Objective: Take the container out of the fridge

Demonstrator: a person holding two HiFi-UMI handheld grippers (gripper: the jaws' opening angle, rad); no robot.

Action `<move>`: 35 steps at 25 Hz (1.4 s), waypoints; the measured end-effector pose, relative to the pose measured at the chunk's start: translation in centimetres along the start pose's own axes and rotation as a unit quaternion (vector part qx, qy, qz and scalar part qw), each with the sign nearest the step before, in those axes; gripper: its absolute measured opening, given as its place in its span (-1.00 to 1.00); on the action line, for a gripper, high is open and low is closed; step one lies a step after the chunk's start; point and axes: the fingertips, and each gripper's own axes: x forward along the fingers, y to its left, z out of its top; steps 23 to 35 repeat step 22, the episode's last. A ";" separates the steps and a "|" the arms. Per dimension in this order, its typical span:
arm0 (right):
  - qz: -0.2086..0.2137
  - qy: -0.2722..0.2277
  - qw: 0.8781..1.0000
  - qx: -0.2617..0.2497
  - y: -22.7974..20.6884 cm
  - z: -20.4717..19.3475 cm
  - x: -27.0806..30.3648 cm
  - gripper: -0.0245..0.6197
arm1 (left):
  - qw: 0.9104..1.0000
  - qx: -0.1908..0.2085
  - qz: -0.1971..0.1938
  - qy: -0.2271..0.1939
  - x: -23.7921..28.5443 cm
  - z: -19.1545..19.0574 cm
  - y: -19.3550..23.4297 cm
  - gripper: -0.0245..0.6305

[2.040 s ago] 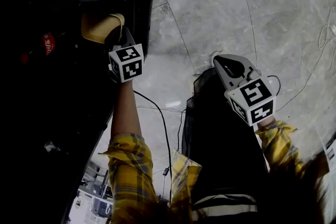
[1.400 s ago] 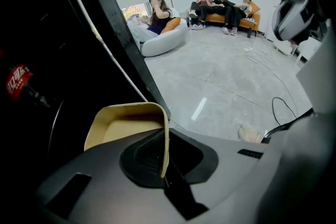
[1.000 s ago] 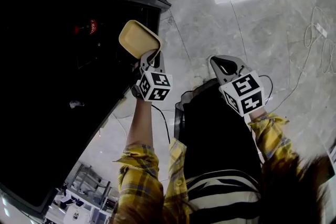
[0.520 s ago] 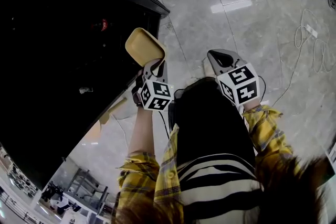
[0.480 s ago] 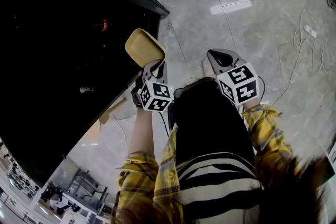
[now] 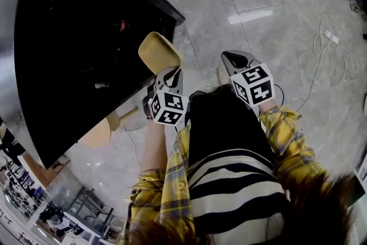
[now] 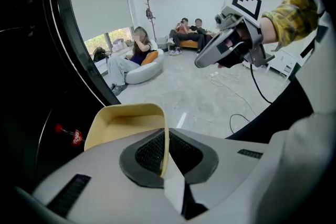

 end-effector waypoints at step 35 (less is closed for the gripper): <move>0.003 -0.017 1.000 -0.021 1.4 2.3 -2.6 -0.84 | 0.999 -0.018 0.021 -0.018 -4.7 0.8 -0.4 -0.83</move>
